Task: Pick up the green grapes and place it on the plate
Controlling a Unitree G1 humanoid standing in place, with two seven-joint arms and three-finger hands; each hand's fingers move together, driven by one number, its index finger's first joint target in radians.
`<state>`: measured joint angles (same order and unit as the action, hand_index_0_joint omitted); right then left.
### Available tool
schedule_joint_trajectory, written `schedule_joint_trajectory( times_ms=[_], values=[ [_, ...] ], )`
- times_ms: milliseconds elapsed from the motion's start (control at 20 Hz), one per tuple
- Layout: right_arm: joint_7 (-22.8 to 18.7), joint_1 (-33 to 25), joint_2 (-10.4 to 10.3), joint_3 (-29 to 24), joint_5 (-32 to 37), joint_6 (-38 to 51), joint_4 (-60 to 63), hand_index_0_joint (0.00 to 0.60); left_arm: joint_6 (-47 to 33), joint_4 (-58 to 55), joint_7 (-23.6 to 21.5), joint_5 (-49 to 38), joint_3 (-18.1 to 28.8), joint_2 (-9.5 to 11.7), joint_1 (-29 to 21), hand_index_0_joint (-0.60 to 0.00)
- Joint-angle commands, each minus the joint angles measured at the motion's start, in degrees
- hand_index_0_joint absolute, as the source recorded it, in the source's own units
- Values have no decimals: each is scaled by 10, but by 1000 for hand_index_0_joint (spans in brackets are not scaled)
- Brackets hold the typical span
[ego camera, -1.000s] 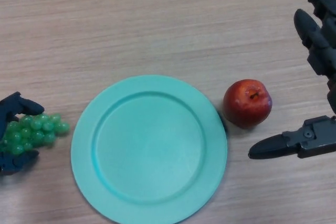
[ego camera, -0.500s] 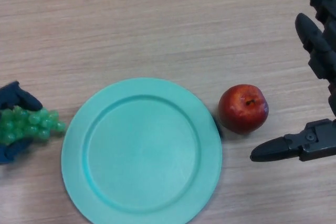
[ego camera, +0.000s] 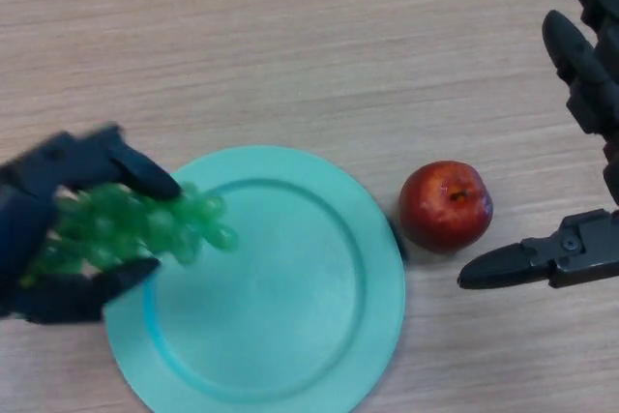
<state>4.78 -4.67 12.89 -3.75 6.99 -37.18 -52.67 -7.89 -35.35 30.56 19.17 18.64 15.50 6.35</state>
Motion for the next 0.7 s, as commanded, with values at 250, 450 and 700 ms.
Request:
schedule_joint_trajectory(
  times_ms=[250,450,700],
  values=[
    [-14,-17,13,6,-19,47,-33,0,-68,-41,24,-74,30,9,4,-399],
    [-11,-22,12,12,-27,41,-36,0,-49,-48,28,-82,32,2,5,0],
    [-7,-35,12,21,-39,24,-38,0,8,-64,-5,-132,53,9,-13,0]
  ],
)
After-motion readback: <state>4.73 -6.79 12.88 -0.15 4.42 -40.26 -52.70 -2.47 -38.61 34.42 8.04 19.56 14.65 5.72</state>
